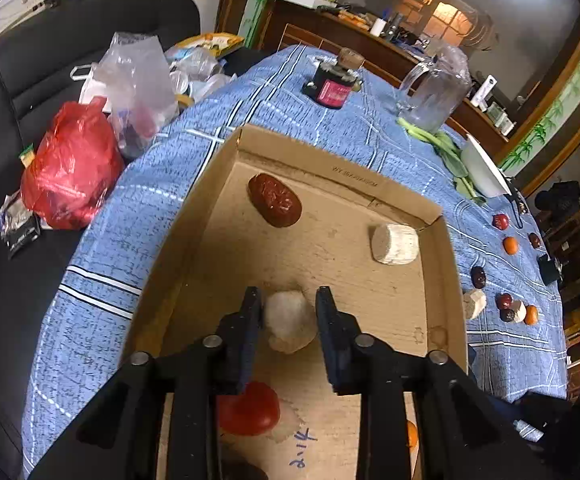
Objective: Organize fruits
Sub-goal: 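Carry the tan cake and white cube over the tray with both tools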
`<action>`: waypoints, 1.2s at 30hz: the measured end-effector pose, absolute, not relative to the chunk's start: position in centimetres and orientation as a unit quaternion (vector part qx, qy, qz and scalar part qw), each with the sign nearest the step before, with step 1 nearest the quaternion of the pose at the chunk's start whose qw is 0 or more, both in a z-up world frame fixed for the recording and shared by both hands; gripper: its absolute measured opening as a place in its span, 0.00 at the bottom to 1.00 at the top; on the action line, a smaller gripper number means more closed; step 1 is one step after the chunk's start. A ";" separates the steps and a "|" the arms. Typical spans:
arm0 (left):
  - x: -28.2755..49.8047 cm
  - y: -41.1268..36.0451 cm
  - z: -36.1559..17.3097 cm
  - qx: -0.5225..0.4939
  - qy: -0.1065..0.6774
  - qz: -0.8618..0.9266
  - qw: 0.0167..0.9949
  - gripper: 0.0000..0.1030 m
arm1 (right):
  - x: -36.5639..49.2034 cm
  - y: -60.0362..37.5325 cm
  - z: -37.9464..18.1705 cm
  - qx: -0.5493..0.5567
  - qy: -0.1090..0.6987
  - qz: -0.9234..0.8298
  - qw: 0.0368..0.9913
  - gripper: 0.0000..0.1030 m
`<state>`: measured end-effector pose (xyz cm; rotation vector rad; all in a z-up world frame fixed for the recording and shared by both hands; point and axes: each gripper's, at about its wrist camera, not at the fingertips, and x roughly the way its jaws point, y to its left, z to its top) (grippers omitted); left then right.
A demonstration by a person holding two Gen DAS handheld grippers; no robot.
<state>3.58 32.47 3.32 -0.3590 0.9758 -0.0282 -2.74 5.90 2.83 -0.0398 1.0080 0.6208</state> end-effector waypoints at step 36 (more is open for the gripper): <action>-8.6 35.0 6.5 -0.298 0.355 -0.020 0.886 0.69 | -5.2 7.0 4.8 -0.076 0.416 0.324 0.846 0.34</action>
